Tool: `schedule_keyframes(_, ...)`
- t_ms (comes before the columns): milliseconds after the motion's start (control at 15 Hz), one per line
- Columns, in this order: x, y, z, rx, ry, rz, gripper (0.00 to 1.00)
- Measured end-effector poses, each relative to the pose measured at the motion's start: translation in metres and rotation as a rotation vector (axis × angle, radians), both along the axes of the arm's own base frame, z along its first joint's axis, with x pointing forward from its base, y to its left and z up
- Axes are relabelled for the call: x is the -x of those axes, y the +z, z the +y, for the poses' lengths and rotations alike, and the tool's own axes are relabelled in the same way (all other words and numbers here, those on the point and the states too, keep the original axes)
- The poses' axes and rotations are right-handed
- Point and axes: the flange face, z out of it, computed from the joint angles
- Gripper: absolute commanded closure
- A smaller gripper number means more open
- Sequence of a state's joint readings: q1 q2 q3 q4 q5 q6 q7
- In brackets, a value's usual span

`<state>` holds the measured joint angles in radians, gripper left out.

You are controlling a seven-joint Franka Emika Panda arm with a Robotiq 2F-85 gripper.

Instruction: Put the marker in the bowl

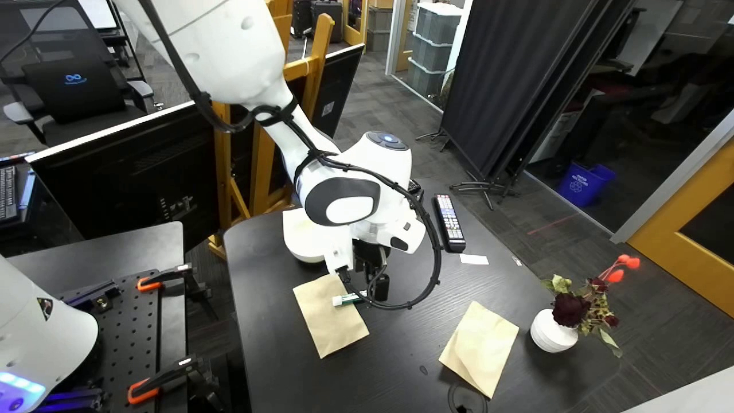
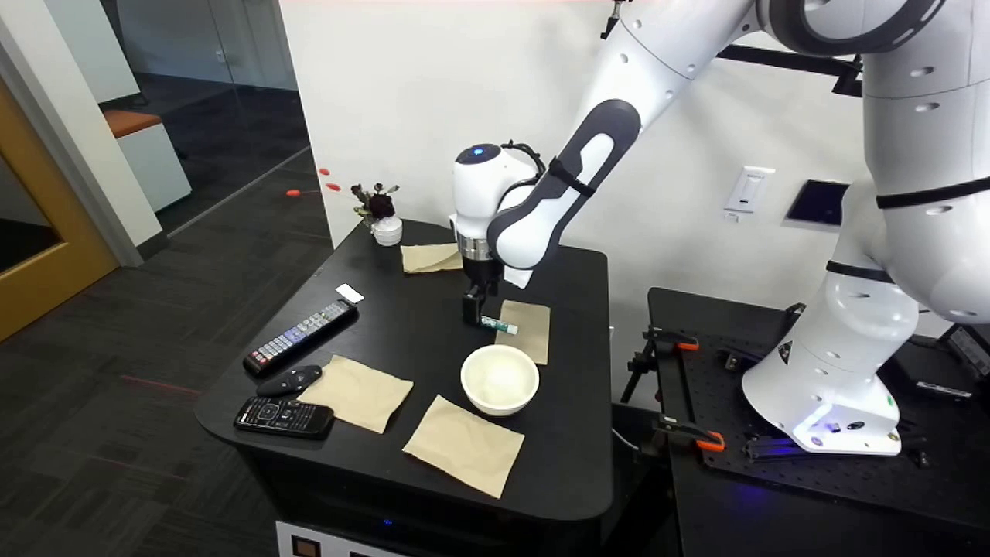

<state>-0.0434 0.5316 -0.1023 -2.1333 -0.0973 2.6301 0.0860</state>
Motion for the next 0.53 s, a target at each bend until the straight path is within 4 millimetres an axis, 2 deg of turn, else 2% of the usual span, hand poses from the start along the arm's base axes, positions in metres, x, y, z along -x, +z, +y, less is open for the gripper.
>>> schedule_keyframes(467, -0.003, -0.014, -0.004, 0.003, -0.008, 0.014, 0.0)
schedule_keyframes(533, -0.003, -0.015, -0.005, 0.004, -0.009, 0.016, 0.25)
